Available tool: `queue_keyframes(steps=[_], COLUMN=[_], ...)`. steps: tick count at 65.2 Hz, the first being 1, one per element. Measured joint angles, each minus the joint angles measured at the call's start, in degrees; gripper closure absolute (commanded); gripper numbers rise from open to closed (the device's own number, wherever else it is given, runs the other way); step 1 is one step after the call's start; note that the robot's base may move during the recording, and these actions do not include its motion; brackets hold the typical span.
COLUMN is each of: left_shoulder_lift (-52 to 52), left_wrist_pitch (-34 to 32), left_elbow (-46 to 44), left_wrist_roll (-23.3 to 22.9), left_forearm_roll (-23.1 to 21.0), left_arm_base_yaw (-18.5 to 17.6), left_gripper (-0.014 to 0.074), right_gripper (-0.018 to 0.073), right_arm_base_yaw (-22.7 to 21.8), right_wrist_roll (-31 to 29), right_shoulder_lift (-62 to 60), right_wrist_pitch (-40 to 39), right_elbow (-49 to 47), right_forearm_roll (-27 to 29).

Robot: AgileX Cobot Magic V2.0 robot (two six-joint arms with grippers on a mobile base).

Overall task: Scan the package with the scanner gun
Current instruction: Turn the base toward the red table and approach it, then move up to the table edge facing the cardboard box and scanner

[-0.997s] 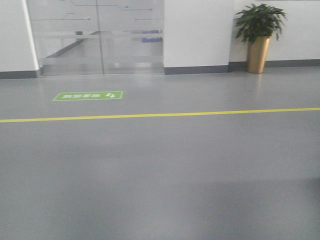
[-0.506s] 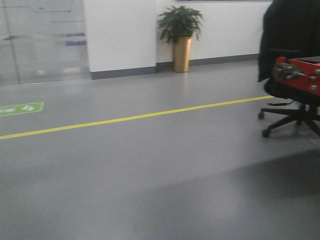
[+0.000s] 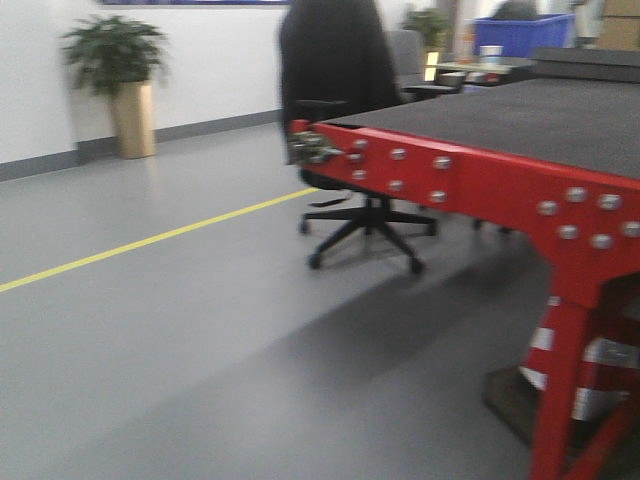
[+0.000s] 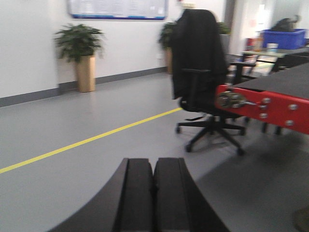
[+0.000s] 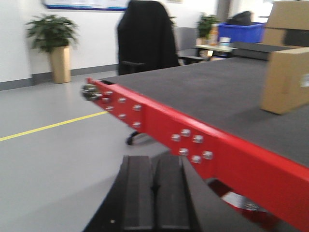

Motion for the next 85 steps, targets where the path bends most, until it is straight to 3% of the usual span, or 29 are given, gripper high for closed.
queue_keyframes(steps=[85], left_shoulder_lift=[0.0], left_wrist_pitch=[0.0], left_elbow=[0.0], left_wrist_roll=[0.0], left_forearm_roll=[0.0], left_arm_base_yaw=[0.0], left_gripper=[0.0708], right_gripper=[0.0721], right_arm_base_yaw=[0.0], right_wrist_roll=[0.0], right_shoulder_lift=[0.0], right_wrist_pitch=[0.0], right_elbow=[0.0], right_forearm_roll=[0.0])
